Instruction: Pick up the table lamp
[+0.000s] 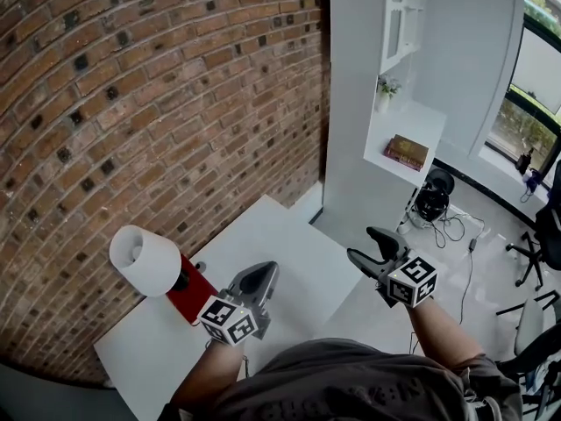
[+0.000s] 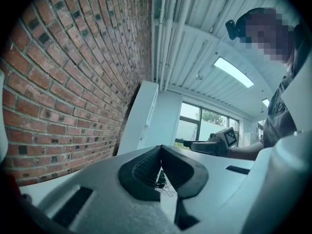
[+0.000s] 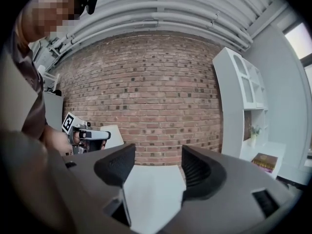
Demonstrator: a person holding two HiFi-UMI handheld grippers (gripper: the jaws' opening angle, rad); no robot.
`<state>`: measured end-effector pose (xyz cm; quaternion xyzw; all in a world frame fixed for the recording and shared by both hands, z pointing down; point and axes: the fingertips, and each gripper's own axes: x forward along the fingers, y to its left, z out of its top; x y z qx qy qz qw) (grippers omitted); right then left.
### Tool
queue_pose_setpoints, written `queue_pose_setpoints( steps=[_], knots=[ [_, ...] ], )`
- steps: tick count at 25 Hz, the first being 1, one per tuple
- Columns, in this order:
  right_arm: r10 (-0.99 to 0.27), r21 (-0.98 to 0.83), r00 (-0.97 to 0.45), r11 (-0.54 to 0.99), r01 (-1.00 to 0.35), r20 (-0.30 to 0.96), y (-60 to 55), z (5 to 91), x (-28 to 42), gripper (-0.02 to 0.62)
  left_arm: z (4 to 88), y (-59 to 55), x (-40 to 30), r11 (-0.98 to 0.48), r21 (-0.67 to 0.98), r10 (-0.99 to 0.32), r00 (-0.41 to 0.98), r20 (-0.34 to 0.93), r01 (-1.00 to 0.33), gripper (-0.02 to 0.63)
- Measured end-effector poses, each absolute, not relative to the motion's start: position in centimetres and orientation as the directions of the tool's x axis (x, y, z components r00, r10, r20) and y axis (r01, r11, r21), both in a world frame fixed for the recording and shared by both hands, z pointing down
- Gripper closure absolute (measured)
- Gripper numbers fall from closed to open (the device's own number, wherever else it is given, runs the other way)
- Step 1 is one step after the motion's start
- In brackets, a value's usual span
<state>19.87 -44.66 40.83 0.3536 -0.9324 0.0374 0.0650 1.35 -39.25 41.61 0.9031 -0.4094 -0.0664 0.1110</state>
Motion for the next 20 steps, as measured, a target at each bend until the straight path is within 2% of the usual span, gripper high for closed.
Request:
queue_pose_setpoints(
  steps=[9, 20],
  knots=[
    [-0.534, 0.003, -0.828, 0.841, -0.542, 0.174, -45.9, 41.4, 12.0, 0.304, 43.5, -36.8, -5.9, -0.505, 0.256, -0.853, 0.522, 0.0, -0.824, 0.601],
    [-0.301, 0.035, -0.923, 0.953, -0.302, 0.237, -45.5, 45.4, -4.6, 0.304, 47.1, -31.4, -18.8, -0.259, 0.291, -0.957, 0.286, 0.054, -0.921, 0.601]
  ],
)
